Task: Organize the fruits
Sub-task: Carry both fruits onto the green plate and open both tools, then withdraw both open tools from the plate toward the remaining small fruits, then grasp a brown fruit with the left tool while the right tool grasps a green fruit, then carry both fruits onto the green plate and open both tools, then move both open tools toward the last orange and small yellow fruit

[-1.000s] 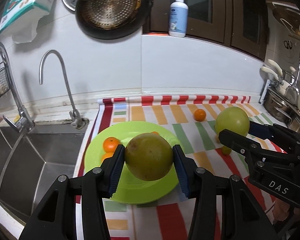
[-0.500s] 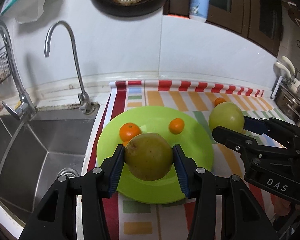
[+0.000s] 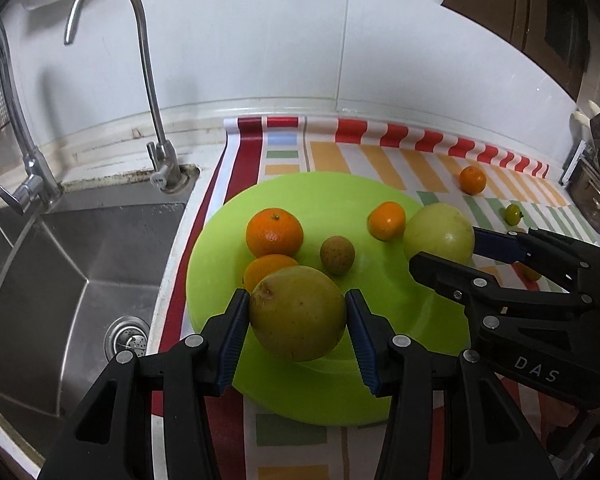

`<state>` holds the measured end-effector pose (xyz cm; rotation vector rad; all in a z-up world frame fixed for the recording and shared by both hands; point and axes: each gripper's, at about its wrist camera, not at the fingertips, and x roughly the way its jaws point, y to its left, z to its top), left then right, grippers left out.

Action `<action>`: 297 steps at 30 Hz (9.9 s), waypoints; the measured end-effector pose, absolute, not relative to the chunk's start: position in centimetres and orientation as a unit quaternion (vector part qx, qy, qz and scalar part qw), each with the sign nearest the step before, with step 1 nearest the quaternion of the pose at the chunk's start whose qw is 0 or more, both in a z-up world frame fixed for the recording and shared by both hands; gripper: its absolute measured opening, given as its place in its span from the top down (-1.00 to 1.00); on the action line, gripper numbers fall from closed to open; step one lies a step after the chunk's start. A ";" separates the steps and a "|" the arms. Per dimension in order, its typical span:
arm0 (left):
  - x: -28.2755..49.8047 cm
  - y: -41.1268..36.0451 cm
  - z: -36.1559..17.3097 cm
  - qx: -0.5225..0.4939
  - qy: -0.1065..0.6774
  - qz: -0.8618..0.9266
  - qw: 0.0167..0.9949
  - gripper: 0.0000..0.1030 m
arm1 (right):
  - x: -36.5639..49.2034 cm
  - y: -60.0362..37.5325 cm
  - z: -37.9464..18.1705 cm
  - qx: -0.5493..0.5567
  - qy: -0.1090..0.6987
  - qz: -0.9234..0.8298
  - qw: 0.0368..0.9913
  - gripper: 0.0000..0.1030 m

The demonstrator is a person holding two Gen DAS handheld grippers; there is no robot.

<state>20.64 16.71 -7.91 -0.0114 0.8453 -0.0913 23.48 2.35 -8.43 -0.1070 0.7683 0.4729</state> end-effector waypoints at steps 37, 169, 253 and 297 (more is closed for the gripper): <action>15.4 11.9 -1.5 0.027 0.322 -0.062 0.944 -0.35 | 16.7 -5.0 -3.0 -0.026 0.307 0.138 0.941 -0.24; 20.1 -0.5 -3.7 0.036 0.368 -0.178 0.912 0.46 | 17.6 -15.5 -4.3 0.003 0.323 0.109 0.940 0.43; 18.7 10.1 0.0 0.051 0.312 -0.083 0.945 -0.64 | 17.4 -6.7 -2.2 -0.016 0.289 0.103 0.951 -0.18; 34.9 -4.1 -7.5 0.003 0.422 -0.141 0.896 -0.35 | 28.3 -17.3 -10.8 0.065 0.385 0.051 0.919 0.12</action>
